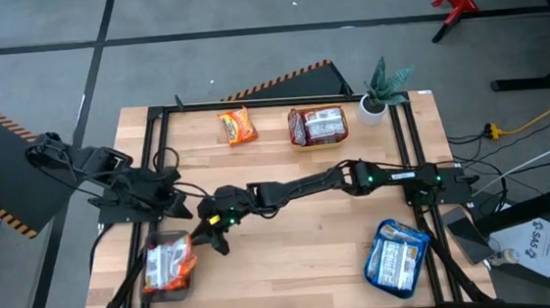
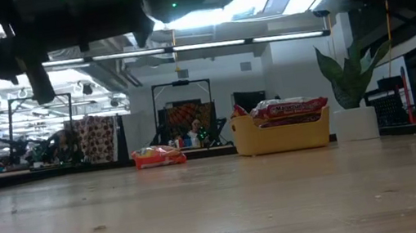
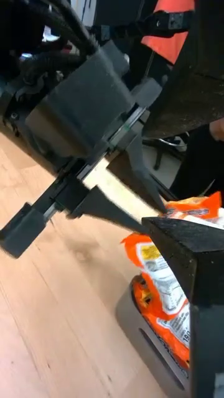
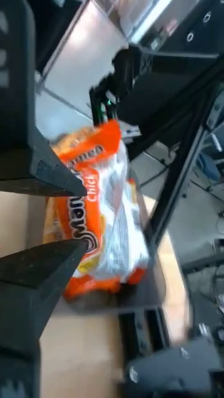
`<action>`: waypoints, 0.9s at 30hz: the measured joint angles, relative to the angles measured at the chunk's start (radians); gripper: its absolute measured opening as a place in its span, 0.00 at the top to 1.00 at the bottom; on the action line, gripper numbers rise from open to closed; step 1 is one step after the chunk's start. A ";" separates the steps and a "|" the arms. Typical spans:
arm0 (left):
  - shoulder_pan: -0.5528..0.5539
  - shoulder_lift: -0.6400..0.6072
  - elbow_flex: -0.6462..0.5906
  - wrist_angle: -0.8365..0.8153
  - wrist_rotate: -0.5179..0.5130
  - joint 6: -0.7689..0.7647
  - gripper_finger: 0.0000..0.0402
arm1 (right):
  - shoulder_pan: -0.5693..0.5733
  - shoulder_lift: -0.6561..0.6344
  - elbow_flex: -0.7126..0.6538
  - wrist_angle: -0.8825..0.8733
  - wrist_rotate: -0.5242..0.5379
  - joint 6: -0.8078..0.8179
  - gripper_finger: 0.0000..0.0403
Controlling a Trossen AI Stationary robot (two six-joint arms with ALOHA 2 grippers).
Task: Sort Maruchan noodles
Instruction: Put the orange noodle pack into the black bin
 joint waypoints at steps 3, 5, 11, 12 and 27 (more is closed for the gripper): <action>0.000 0.000 0.000 0.000 0.001 -0.002 0.47 | -0.003 0.000 0.002 -0.007 -0.022 -0.023 0.71; 0.000 0.000 0.000 0.002 0.006 -0.005 0.47 | -0.002 -0.001 0.002 0.003 -0.041 -0.050 0.71; 0.000 0.012 0.000 0.016 -0.001 0.003 0.47 | -0.001 -0.001 0.002 0.059 -0.043 -0.117 0.71; 0.000 0.017 0.000 0.022 -0.001 0.008 0.47 | -0.001 -0.001 0.002 0.069 -0.039 -0.132 0.71; 0.000 0.004 0.000 0.149 0.004 -0.003 0.47 | -0.016 -0.112 0.004 -0.462 0.039 -0.427 0.71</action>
